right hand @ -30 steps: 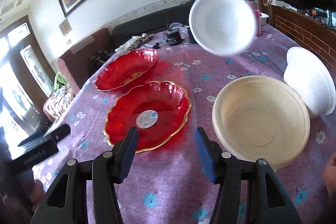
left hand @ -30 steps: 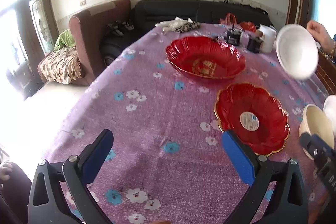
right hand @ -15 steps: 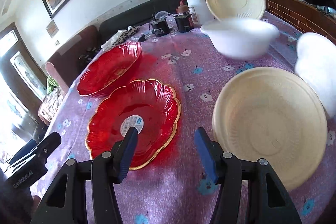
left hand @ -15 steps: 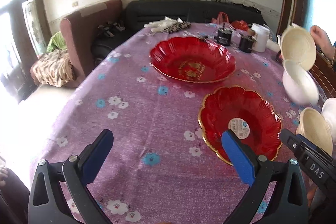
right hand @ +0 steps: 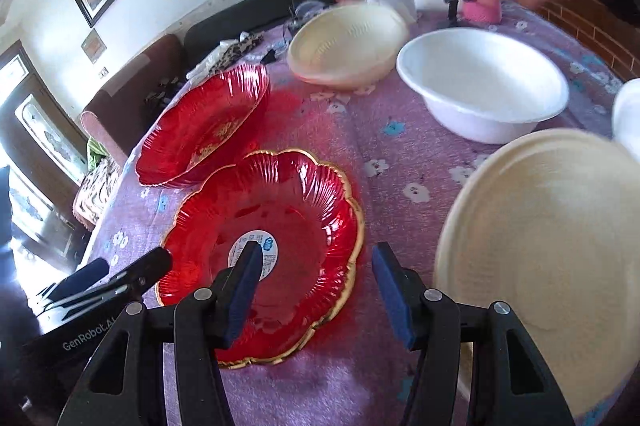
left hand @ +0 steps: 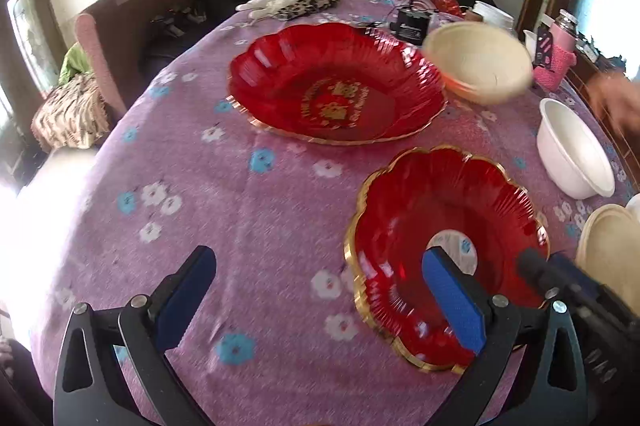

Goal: Organize plates and bowls
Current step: 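Close both grippers on the rim of the small red scalloped plate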

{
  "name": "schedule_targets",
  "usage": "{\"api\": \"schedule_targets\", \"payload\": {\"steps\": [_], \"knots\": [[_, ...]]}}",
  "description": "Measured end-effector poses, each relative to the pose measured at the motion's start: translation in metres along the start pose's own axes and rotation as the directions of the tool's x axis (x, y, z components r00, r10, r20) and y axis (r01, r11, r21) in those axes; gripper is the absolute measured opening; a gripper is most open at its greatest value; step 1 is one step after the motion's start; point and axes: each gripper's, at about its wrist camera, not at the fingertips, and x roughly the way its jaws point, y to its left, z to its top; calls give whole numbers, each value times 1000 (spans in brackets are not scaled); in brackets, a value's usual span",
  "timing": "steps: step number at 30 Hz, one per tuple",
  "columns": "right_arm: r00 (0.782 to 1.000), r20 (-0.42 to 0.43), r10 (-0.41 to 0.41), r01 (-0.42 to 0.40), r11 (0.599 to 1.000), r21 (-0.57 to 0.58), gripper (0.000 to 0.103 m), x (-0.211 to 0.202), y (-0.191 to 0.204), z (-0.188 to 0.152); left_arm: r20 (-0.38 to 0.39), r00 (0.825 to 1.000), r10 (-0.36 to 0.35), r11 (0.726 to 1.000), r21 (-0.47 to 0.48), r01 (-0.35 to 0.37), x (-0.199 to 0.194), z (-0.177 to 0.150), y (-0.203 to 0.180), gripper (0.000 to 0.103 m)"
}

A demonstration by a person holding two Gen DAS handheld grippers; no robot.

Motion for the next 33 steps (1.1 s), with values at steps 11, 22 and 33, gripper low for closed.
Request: {"api": "schedule_targets", "payload": {"steps": [11,22,33], "knots": [[993,-72,97,-88,989,119,33,27,-19,12,-167,980,-107,994,-4,108,45,7,-11,93],[991,-84,101,-87,985,150,8,34,-27,18,-166,977,-132,991,-29,129,41,15,-5,25],[996,-34,78,-73,988,134,8,17,-28,20,-118,977,-179,984,-12,179,16,16,-4,17]]}}
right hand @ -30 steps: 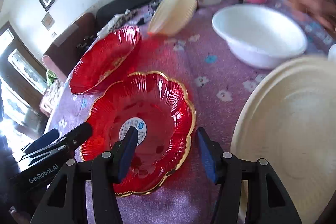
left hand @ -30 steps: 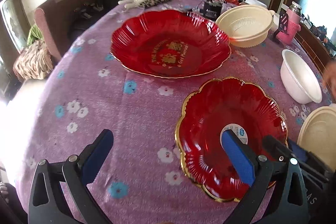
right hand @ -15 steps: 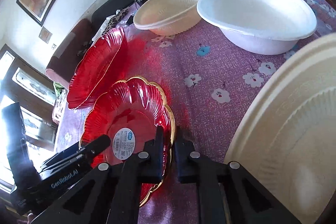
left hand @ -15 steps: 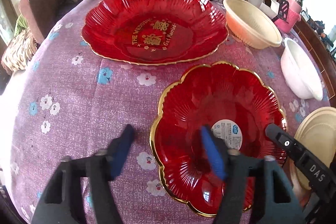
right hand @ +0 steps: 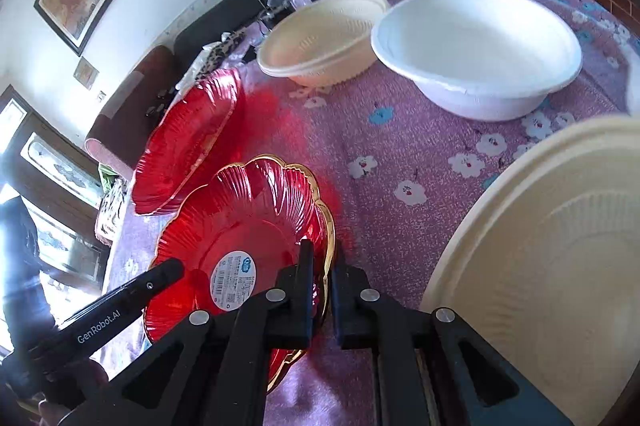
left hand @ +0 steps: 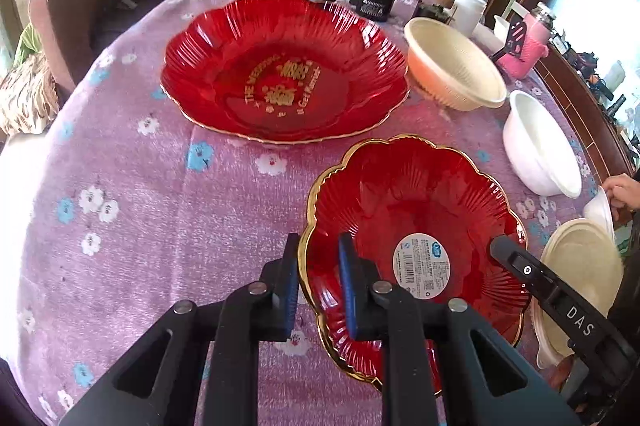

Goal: Organize plates and bowls
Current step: 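Close both grippers on the rim of the small red scalloped plate, then carry the small red plate with both grippers onto the large red plate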

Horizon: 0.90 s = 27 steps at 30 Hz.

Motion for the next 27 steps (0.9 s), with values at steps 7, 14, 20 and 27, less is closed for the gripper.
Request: {"api": "schedule_targets", "payload": {"steps": [7,14,20,27], "knots": [[999,45,9,-7,1000,-30,8,-23,12,-1,54,998,-23,1000,5,23,-33,-1,4,17],[996,79,35,-29,996,-83,8,-33,55,30,98,995,22,1000,15,-24,-59,46,21,18],[997,67,41,-33,992,-123,8,2,102,76,103,989,105,994,3,-105,-45,96,48,20],[999,19,30,-27,992,-124,8,62,127,109,66,987,148,989,-24,-146,-8,128,80,20]]}}
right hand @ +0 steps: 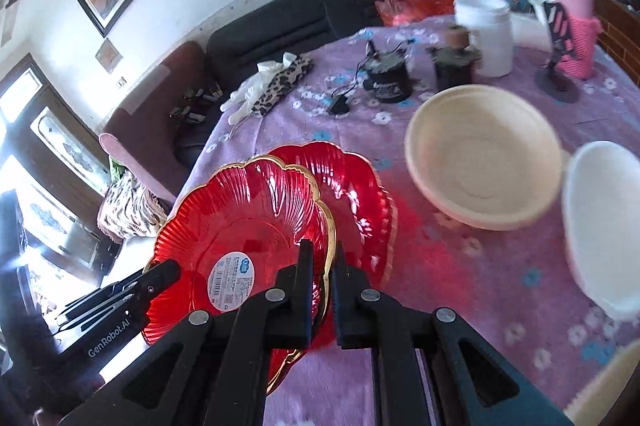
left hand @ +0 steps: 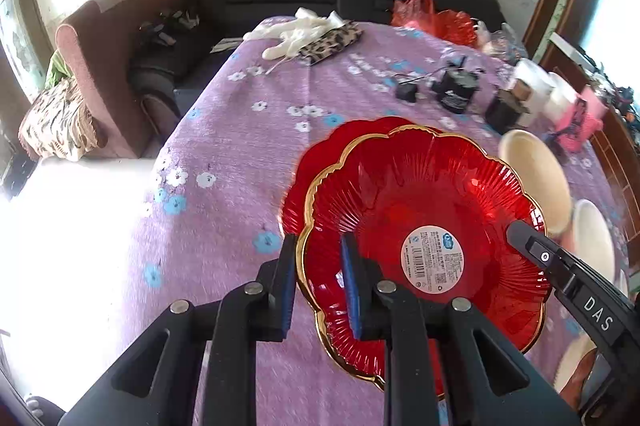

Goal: Organize plates and bowls
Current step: 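Carry the small red plate with both grippers onto the large red plate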

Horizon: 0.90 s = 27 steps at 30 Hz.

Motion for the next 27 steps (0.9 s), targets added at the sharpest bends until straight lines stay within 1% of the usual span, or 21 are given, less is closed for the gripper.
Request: {"api": "schedule_targets", "payload": {"steps": [5,9,11,13,15,21,27], "knots": [[1000,-24,-19,19,1000,-6,9,33,3,6,-31,999,16,1000,3,-16,25,7,5,21],[999,-39,-35,35,999,3,9,50,-4,5,-50,999,20,1000,18,-19,40,7,2,19],[998,-40,-47,47,999,3,9,54,-7,5,-42,998,37,999,38,-35,42,6,-3,19],[997,-35,-75,75,997,-19,9,58,-6,4,-38,998,52,997,50,-50,43,5,-6,19],[996,-41,-75,74,997,-17,9,61,-8,3,-35,997,68,996,61,-66,45,4,-8,19],[995,-45,-88,87,996,-18,9,67,-11,2,-40,998,55,996,67,-52,48,3,-12,18],[994,-27,-107,107,994,-35,9,70,-8,1,-23,998,50,995,84,-48,47,4,-23,18]]}}
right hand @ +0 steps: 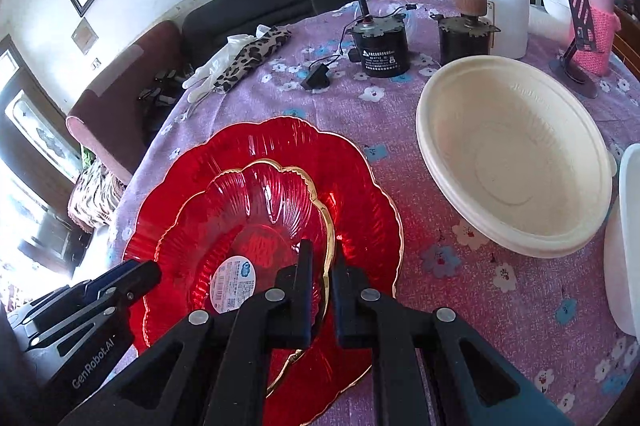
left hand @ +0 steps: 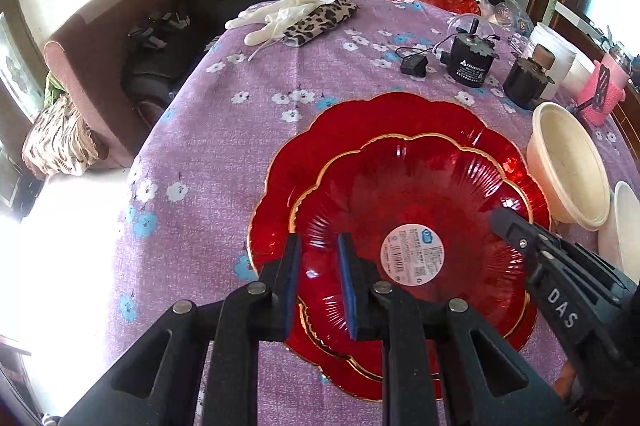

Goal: Organize plates and bowls
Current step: 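Carry the small red plate with both grippers onto the large red plate, then open both grippers to release the red plate on the stack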

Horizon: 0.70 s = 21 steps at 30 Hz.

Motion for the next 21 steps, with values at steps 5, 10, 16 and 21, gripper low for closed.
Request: {"api": "schedule_targets", "payload": {"steps": [5,10,16,21], "knots": [[999,11,-33,34,999,-22,14,6,2,3,5,1000,3,1000,1,-3,-1,-2,-1,18],[996,42,-78,81,993,-86,28,3,12,1,19,1000,13,1000,-10,-13,-11,-8,6,18],[972,219,-82,116,982,-150,46,-41,27,2,53,997,58,998,-23,-57,-33,-25,12,44],[961,274,32,-2,994,-110,50,-90,20,-9,112,993,34,999,-34,-30,-69,-47,6,56]]}}
